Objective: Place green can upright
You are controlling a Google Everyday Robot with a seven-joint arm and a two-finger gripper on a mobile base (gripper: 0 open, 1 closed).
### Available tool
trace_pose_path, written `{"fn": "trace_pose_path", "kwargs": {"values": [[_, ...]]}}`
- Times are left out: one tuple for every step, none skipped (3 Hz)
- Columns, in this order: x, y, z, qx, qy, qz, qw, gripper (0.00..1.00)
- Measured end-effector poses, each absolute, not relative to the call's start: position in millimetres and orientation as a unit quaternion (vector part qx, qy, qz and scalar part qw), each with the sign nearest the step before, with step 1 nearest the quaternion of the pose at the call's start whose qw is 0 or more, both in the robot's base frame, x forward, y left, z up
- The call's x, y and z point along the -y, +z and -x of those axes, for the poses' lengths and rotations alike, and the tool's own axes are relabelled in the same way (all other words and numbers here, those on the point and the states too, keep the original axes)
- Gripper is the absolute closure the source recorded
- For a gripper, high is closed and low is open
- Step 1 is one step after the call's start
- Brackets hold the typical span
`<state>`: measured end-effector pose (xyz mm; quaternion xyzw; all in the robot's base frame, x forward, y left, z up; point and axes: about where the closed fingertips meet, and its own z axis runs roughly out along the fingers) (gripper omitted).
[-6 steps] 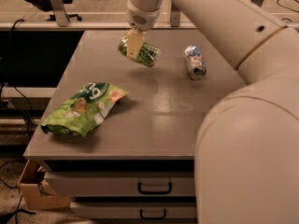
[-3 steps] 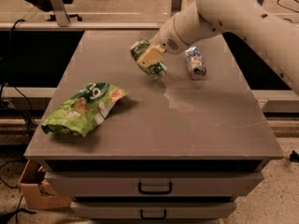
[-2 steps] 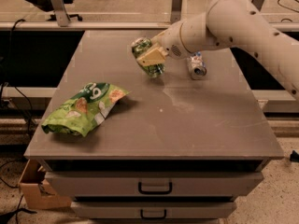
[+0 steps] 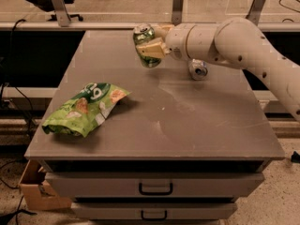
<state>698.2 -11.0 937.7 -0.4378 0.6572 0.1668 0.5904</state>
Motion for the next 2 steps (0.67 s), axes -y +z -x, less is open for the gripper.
{"fn": "trace_pose_path", "kwargs": {"values": [[11.4, 936.2, -700.6, -0.648, 0.191, 0.409, 0.614, 1.00], [9.5, 931.6, -700.4, -0.647, 0.207, 0.394, 0.619, 1.00]]}}
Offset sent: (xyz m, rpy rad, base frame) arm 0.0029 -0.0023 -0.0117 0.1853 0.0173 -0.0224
